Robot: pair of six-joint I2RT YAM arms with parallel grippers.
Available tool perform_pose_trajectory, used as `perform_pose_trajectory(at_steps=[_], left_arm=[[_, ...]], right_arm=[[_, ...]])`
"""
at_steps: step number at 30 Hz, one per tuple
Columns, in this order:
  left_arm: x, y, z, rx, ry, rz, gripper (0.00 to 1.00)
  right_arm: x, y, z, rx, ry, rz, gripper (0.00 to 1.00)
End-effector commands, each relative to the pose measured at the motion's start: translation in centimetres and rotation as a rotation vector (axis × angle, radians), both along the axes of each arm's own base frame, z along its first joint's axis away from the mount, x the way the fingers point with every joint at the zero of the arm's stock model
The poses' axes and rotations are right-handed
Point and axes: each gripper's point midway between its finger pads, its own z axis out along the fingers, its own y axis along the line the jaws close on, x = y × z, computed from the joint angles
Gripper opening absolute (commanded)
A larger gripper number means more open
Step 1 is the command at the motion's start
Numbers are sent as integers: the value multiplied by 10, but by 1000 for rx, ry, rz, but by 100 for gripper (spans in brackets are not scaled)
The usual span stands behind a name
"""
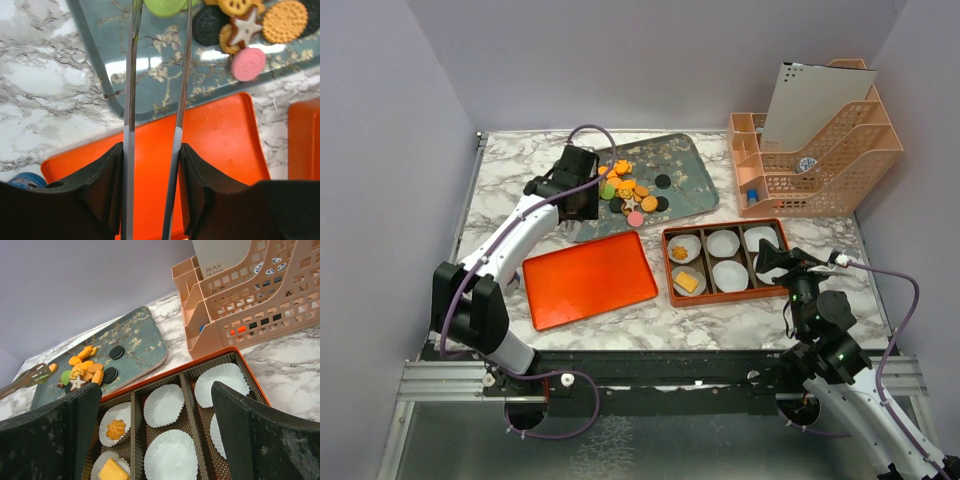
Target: Pack the cookies
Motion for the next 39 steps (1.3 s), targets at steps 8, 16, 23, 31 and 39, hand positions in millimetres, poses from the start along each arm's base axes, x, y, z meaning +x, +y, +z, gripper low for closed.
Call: perform_pose_trajectory(at_steps=[8, 16, 23, 31, 39], left_arm=[[-59, -91, 39, -93, -77, -262, 25], [-97, -161, 51, -114, -96, -432, 25], [-119, -206, 49, -95, -106, -524, 25], [-133, -247, 30, -49, -112, -599, 25], [-134, -270, 10, 16, -113, -630, 28]], right_arm=[[0, -2, -1, 2, 1, -11, 100], [0, -2, -2, 0, 3, -14, 100], [0, -3, -2, 0, 4, -17, 100], [0, -4, -3, -1, 6, -20, 100], [0, -4, -2, 0, 5, -22, 100]])
